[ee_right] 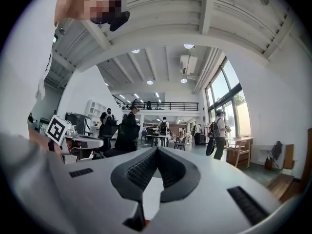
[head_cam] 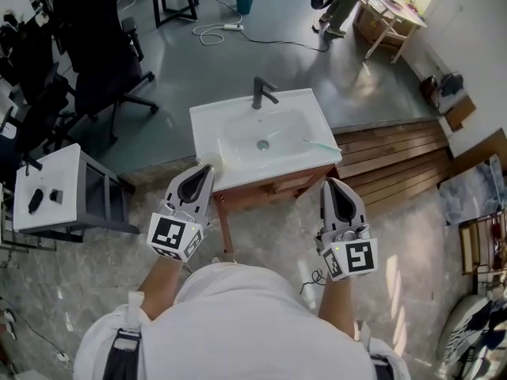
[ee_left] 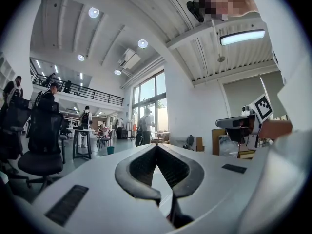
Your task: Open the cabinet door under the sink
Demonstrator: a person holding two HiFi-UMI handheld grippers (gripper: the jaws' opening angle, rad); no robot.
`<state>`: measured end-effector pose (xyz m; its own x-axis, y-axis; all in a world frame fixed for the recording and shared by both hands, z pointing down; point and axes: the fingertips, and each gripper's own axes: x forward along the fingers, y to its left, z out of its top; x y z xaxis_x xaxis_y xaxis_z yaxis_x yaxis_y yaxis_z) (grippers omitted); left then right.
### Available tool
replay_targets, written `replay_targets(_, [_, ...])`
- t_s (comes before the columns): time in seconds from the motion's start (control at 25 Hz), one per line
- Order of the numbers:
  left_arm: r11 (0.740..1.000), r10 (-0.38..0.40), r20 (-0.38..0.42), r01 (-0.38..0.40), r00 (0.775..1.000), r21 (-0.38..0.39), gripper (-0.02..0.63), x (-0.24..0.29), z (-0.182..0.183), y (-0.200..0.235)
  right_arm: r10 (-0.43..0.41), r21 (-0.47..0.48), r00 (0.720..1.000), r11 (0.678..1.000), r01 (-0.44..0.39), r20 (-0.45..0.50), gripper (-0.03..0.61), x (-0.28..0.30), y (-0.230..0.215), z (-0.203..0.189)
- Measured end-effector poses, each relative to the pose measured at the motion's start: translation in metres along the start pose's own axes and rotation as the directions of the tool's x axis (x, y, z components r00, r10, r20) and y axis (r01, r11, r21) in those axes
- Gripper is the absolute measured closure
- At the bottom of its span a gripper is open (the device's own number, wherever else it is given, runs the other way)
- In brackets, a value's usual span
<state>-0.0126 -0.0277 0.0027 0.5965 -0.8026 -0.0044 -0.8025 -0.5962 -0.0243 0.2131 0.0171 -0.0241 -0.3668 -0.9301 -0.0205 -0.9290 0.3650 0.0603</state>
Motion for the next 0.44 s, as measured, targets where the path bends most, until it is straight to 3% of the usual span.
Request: replay_targets(0.44, [0.999,-0.039,0.009,0.039,0.999,-0.001,0.598,0.006,-0.002,-0.016,-0.010,0.016,1.000,1.000,0.010,0.003,0.548,-0.008,-0.001,-0.009])
